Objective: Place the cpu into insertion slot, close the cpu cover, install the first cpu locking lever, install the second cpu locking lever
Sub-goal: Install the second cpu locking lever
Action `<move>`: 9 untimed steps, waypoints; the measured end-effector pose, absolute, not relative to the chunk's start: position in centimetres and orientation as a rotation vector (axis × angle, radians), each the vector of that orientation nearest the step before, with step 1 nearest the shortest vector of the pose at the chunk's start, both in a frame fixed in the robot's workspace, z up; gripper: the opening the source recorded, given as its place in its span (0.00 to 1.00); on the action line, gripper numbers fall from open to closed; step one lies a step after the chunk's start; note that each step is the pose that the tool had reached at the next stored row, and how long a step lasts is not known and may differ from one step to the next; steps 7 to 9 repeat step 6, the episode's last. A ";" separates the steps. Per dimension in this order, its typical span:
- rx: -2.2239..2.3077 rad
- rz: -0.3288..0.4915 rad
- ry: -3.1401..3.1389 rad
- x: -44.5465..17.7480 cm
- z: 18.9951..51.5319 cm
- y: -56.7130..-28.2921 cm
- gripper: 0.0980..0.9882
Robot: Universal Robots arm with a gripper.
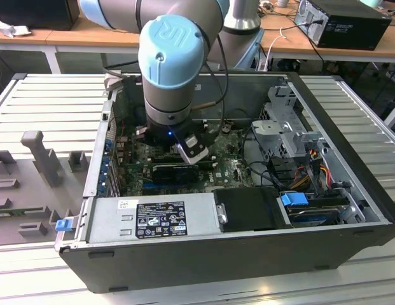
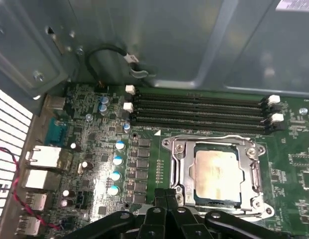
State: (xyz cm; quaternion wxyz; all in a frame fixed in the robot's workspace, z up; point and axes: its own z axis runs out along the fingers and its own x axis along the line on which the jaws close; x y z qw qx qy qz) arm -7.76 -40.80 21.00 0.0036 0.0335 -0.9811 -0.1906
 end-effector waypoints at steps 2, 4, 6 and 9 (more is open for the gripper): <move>0.105 -0.597 -3.075 -7.8 21.4 -40.8 0.01; 0.105 -0.597 -3.075 -7.8 21.8 -40.8 0.01; 0.105 -0.598 -3.075 -7.8 21.8 -40.8 0.01; 0.105 -0.598 -3.075 -7.8 21.8 -40.8 0.01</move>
